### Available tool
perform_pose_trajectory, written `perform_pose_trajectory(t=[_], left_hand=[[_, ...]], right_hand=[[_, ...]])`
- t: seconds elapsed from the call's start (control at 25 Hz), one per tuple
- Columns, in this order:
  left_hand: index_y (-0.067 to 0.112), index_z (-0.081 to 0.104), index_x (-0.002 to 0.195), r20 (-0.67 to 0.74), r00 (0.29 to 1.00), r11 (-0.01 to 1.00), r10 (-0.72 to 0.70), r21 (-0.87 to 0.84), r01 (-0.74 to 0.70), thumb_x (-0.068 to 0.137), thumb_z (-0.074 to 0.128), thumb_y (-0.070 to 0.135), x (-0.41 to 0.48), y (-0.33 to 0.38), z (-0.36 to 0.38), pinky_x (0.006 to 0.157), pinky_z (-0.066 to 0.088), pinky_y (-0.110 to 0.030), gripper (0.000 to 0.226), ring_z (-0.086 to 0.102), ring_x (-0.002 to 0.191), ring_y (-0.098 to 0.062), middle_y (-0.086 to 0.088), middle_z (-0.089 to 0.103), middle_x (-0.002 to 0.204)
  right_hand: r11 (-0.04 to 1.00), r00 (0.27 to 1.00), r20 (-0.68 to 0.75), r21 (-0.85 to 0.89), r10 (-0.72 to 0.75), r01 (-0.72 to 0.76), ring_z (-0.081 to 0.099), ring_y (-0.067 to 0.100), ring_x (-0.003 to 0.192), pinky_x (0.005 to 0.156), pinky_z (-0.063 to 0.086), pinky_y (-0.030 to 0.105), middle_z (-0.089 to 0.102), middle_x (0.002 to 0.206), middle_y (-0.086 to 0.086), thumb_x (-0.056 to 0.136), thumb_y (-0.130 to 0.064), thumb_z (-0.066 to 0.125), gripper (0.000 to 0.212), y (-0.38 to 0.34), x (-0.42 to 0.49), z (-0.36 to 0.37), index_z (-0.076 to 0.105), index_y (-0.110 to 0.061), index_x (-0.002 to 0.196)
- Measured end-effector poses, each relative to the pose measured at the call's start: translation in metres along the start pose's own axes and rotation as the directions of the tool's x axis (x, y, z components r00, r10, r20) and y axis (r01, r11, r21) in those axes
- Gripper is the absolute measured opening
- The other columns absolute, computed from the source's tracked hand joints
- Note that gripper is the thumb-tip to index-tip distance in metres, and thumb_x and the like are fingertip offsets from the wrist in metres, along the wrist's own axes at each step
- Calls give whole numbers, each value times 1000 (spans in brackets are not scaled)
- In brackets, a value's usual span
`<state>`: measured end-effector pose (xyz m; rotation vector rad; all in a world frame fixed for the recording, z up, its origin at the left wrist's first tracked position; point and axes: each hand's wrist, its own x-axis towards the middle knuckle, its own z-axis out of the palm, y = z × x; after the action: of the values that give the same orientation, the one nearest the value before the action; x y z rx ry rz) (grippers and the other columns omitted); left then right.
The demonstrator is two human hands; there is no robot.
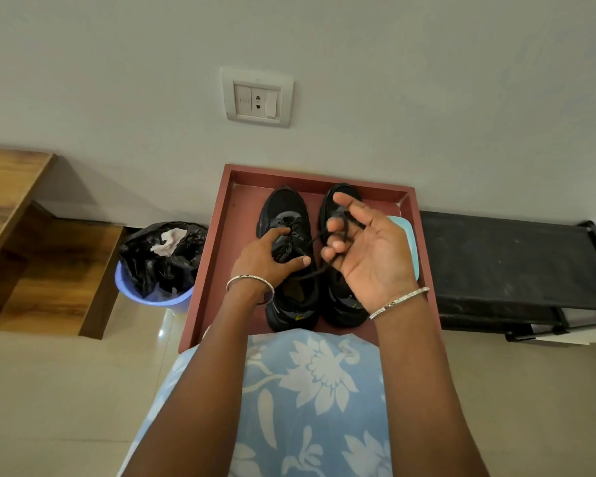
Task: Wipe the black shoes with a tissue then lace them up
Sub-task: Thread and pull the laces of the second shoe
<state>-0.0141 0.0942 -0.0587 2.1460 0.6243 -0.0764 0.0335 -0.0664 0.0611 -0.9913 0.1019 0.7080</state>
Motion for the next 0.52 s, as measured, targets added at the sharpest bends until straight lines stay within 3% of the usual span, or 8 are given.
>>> perform_pose_trajectory(t=[0.08, 0.24, 0.4, 0.52], left_hand=[[45, 45, 139, 16, 999, 997, -44, 62, 42, 65, 71, 78, -3, 4, 4, 90, 53, -41, 85, 59, 118, -27, -4, 61, 132], [50, 35, 141, -72, 990, 952, -117, 277, 133, 63, 56, 91, -14, 11, 21, 80, 56, -43, 90, 63, 109, -33, -8, 61, 128], [53, 26, 144, -96, 990, 937, -106, 325, 132, 74, 54, 83, -19, 12, 23, 78, 56, -42, 81, 66, 97, -31, -10, 64, 112], [53, 24, 144, -91, 992, 921, -90, 370, 118, 77, 51, 82, -19, 13, 23, 74, 55, -40, 77, 66, 93, -30, -8, 66, 106]], right_hand=[[971, 994, 19, -214, -104, 105, 39, 9, 46, 41, 35, 20, 56, 69, 2, 101, -7, 42, 26, -29, -10, 15, 62, -10, 117], [840, 964, 82, -476, -253, 260, 28, 7, 43, 36, 22, 18, 49, 63, -2, 104, -7, 41, 26, -82, -28, 56, 66, -12, 112], [777, 910, 21, -513, -414, 365, 26, 5, 42, 37, 21, 17, 39, 50, -10, 99, 0, 42, 30, -119, -47, 105, 66, -15, 109], [755, 860, 66, -447, -507, 480, 24, 7, 46, 39, 22, 21, 36, 53, -8, 95, 5, 41, 32, -133, -55, 134, 61, -15, 111]])
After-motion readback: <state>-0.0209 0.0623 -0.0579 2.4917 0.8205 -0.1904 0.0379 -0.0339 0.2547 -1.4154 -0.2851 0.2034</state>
